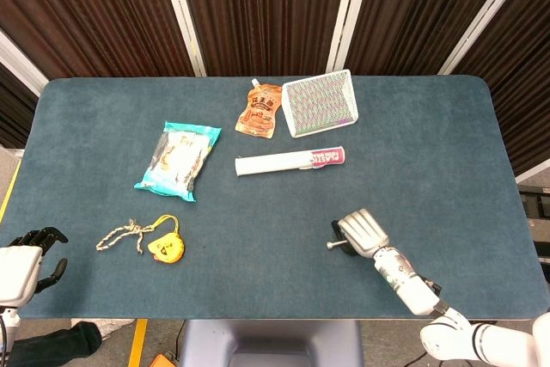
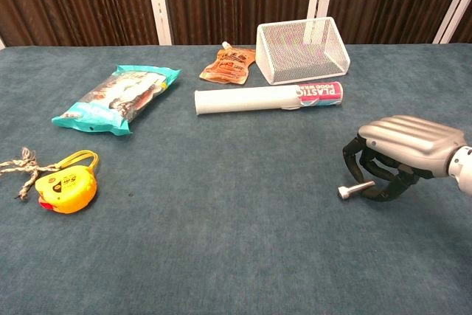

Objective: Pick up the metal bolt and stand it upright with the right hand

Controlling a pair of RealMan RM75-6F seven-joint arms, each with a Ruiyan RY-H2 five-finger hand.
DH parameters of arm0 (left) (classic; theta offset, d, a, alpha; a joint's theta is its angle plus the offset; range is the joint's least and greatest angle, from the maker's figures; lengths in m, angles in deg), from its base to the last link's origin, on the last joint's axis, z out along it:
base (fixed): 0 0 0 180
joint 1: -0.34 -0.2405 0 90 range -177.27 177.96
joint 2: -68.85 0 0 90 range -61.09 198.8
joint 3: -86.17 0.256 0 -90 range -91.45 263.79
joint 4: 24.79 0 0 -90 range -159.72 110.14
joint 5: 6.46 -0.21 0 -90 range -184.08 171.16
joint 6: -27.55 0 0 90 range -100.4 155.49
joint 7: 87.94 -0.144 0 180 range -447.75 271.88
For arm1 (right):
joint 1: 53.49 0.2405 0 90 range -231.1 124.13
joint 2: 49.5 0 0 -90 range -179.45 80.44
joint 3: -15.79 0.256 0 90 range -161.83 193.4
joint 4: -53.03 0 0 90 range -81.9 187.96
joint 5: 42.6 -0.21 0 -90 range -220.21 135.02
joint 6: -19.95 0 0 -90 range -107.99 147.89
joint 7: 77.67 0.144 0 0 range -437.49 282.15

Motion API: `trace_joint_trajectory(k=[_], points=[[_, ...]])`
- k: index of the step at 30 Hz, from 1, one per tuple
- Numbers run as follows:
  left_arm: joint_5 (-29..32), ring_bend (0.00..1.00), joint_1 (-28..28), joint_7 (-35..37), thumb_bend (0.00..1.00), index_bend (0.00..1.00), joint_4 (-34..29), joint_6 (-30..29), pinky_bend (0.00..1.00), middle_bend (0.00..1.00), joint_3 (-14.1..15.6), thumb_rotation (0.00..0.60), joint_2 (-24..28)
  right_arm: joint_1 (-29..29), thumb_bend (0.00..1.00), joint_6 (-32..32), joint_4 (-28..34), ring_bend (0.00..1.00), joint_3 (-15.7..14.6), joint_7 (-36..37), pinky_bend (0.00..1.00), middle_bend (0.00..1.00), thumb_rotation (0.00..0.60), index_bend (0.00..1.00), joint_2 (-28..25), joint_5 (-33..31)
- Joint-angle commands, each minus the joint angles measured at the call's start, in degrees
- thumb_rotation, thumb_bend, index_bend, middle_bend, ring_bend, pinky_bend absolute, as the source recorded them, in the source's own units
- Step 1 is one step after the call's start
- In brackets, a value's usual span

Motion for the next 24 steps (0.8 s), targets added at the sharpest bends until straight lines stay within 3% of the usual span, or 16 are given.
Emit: trace_joint_trajectory(k=[1, 18, 24], points=[[0.0, 0.33, 0.0, 0.0, 0.37, 0.41, 0.0, 0.1, 0.46, 0.33, 0.0, 0.6, 0.0, 0.0, 0.39, -0.2, 0.5, 0.97, 0.0, 0.1, 1.0, 0.94, 0.6, 0.79, -0.3, 0.0], [0.0, 0.33, 0.2, -0.3, 0.37, 0.41, -0.1, 0.4, 0.46, 0.33, 0.1, 0.6, -0.1, -0.5, 0.39, -1.7, 6.2, 0.97, 1.0, -1.8, 1.0, 0.94, 0.6, 0.79, -4.2, -1.9], [0.2, 0.33, 0.2, -0.3, 0.37, 0.41, -0.1, 0.6, 0.46, 0.33, 0.1, 0.6, -0.2, 0.5, 0.39, -2.3, 10.3, 0.97, 2.3, -12.3, 1.0, 0.94, 0.6, 0.79, -7.2, -4.6]])
